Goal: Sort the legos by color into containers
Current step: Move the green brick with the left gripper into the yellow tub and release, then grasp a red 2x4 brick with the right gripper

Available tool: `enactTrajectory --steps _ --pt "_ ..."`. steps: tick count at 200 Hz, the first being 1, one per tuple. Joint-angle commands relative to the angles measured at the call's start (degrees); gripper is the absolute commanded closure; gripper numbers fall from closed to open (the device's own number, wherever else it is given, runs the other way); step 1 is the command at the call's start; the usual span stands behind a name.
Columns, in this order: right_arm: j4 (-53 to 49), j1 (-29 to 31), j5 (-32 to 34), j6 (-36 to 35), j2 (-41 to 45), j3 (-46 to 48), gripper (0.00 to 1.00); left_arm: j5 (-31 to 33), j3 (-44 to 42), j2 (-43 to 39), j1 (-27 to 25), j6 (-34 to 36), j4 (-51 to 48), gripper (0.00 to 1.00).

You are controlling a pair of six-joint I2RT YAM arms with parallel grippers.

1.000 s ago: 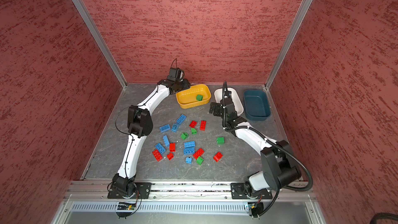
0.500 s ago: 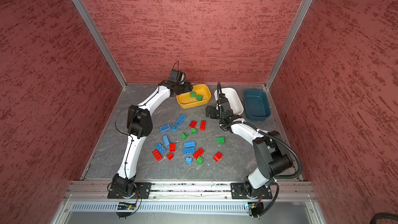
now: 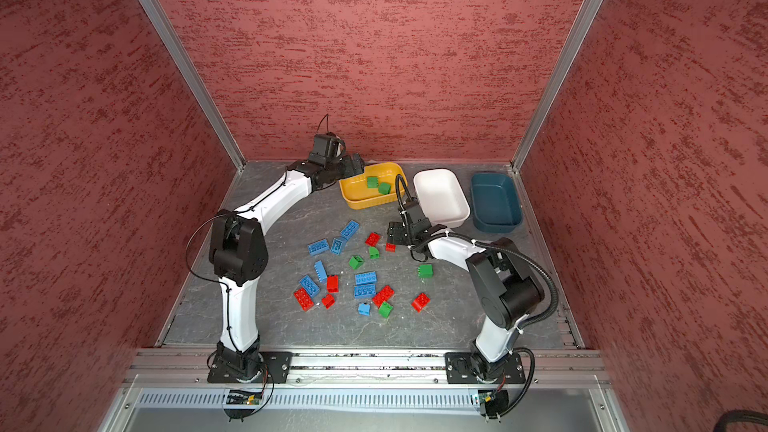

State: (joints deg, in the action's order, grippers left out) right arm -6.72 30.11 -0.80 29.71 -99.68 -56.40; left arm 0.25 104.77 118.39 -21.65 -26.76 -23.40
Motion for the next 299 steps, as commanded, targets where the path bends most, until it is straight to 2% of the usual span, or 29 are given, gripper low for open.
enactTrajectory --steps 1,41,72,153,204,224,254,299 --pt "-3.06 1.16 1.83 0.98 -2.08 -3.57 0.35 5.3 -4.17 -2.98 0.35 -1.35 3.86 0.01" --pt "-6.99 2.4 5.25 0.23 -5.35 -7.39 0.41 6.66 -9.81 -6.44 1.52 -2.55 6.95 0.01" --pt "-10.53 3.63 9.22 -1.31 -7.5 -9.51 0.46 7.29 -10.51 -6.9 1.61 -1.55 5.42 0.01" --pt "-11.95 4.52 9.66 -5.17 -9.57 -9.28 0.58 10.23 -9.97 -6.94 1.61 -0.5 0.47 0.01" --pt "-9.99 4.52 10.1 -14.65 -5.93 -6.33 0.72 12.56 -10.05 -7.19 1.7 -0.04 -1.73 0.0" --pt "-8.78 4.34 9.96 -17.23 -4.35 -5.34 0.77 11.28 -10.03 -7.36 2.05 -0.49 -2.88 0.01" --pt "-5.87 3.59 8.9 -17.79 -1.87 -3.57 0.8 8.5 -10.75 -7.68 2.57 0.07 -3.12 0.0" --pt "-0.05 0.77 5.52 -17.56 4.24 0.94 0.81 8.52 -11.58 -7.94 2.47 0.66 -3.82 0.01"
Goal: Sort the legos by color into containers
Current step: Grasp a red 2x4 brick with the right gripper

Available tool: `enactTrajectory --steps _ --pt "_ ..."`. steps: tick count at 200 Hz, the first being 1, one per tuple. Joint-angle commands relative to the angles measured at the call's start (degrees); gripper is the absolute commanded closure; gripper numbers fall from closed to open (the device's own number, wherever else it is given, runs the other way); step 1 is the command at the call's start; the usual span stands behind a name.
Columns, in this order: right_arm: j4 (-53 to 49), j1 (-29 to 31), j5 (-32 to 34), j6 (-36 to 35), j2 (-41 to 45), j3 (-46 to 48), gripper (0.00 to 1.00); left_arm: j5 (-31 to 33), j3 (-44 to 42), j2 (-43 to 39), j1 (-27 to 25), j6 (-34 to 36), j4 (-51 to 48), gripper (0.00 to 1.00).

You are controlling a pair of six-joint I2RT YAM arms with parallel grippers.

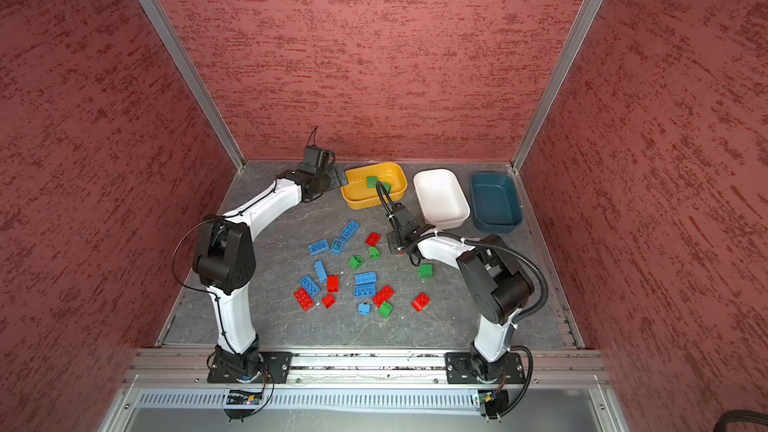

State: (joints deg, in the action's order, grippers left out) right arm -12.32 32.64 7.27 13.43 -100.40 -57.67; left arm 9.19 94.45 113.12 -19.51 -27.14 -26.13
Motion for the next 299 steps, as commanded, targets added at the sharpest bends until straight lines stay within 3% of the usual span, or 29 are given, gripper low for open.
enactTrajectory --steps 1,96,123,149,176,188,203,299 --pt "5.68 -1.82 -2.71 -1.29 5.04 2.25 0.81 -0.45 -1.28 -2.66 0.34 0.99 -1.1 0.01" --pt "15.15 -14.88 -12.23 1.62 14.81 7.07 0.8 -0.77 -3.79 -3.02 -0.7 2.41 -3.27 0.01" --pt "12.72 -14.76 -19.63 -1.99 10.93 3.39 0.71 -0.61 -4.28 -2.84 -1.12 2.62 -4.61 0.01" --pt "11.36 -11.75 -23.32 -2.95 5.39 0.22 0.55 -0.45 -4.87 -2.65 -1.13 2.21 -5.94 0.01" --pt "7.99 -6.82 -16.63 -1.43 0.18 -3.77 0.29 0.28 -5.47 -2.95 -1.11 1.82 -6.89 0.01" --pt "8.2 -5.61 -13.71 1.33 -1.09 -3.78 0.23 0.7 -5.76 -3.06 -1.1 1.82 -7.01 0.01" --pt "8.71 -4.79 -12.41 4.13 -2.02 -3.25 0.02 0.98 -6.17 -3.25 -0.99 1.8 -6.94 0.01" --pt "-3.05 1.81 -2.37 4.5 -10.87 -10.7 0.04 1.12 -6.43 -2.11 -0.79 0.63 -7.62 0.01"
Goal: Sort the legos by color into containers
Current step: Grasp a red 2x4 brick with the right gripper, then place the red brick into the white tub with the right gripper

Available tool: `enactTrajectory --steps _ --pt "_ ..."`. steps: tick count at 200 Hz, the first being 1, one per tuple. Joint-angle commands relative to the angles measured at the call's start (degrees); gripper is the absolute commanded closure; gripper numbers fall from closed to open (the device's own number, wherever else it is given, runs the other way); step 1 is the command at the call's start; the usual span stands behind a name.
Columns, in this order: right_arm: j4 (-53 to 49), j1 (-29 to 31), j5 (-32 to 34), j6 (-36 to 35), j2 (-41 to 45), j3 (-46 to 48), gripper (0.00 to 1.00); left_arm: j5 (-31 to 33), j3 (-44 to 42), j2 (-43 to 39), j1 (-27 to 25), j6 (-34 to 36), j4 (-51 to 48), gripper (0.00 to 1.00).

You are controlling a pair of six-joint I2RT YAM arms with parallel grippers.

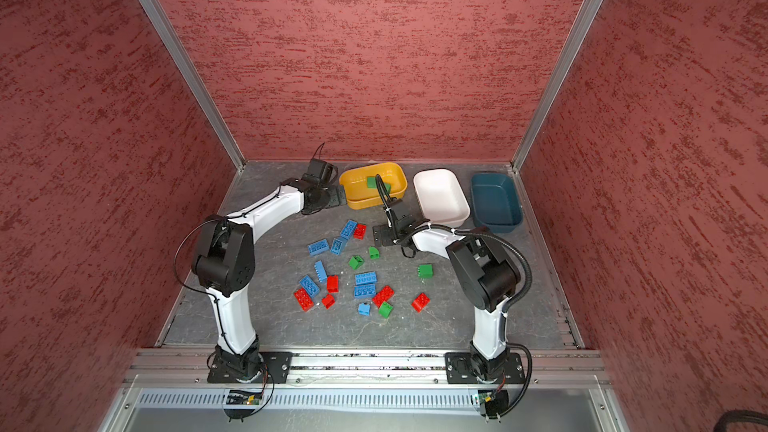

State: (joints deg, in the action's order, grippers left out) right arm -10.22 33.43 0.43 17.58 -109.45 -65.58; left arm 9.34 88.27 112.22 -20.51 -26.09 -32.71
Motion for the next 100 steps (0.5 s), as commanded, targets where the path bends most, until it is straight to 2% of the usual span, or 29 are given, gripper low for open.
enactTrajectory --steps 1,38,72,100 --pt "-5.29 1.02 4.57 0.39 -1.87 -2.88 0.05 1.0 -0.27 -1.17 0.21 -0.39 -1.04 0.01" --pt "-7.79 1.59 6.28 -0.09 -3.26 -4.58 0.11 1.09 -0.33 -0.98 0.39 -0.53 -1.31 0.01" --pt "-10.44 2.37 8.3 0.5 -5.05 -7.01 0.31 0.75 -0.27 -0.72 0.3 -1.02 -1.53 0.01" --pt "-9.69 2.42 8.01 0.39 -4.62 -6.6 0.37 1.59 -0.3 -1.02 0.03 -0.65 -1.87 0.01"
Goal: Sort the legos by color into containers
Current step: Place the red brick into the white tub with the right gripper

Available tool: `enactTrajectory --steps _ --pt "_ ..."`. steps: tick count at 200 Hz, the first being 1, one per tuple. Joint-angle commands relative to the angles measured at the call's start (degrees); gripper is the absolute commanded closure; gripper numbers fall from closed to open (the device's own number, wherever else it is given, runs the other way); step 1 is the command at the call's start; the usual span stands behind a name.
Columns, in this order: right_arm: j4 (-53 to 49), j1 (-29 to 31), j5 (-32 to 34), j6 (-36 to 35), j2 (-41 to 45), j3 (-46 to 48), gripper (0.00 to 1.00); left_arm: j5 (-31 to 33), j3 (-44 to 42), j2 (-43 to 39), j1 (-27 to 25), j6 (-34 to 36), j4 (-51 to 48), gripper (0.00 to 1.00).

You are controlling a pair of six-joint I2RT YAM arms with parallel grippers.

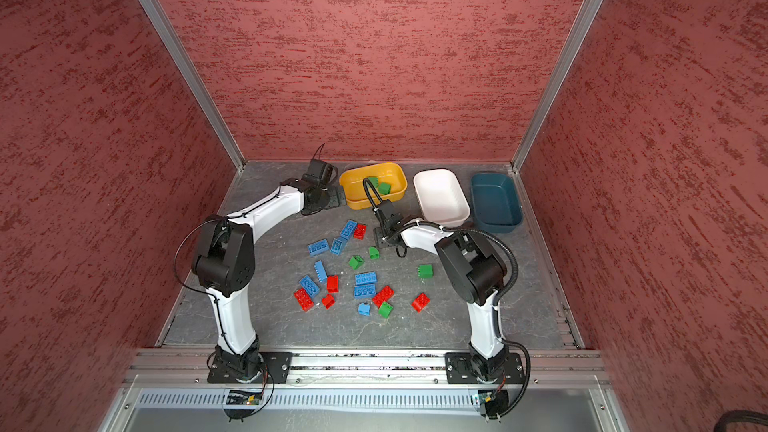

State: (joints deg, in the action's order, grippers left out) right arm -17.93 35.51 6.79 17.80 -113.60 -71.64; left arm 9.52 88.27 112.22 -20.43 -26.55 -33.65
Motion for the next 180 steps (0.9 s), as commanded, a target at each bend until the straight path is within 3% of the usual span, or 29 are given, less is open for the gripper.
enactTrajectory --steps 1,63,105,157,180 --pt "-1.95 0.35 1.65 0.15 -0.38 -0.49 0.37 1.44 -0.29 -1.03 -0.1 -0.18 -1.0 0.01" --pt "2.81 -1.05 3.04 -3.58 10.96 4.56 0.42 2.35 -1.15 -1.88 -1.49 0.94 -1.56 0.01" --pt "5.71 -9.58 0.37 -5.82 19.11 7.28 0.43 1.36 -3.32 -3.3 -2.85 4.54 -0.88 0.01" --pt "5.41 -22.06 -3.94 -5.19 15.15 3.6 0.43 -4.95 -5.56 -4.78 -4.21 11.45 -1.82 0.01" --pt "3.51 -24.53 -4.34 -4.35 9.86 -1.52 0.4 -3.79 -5.4 -3.89 -5.5 14.23 -3.99 0.0"
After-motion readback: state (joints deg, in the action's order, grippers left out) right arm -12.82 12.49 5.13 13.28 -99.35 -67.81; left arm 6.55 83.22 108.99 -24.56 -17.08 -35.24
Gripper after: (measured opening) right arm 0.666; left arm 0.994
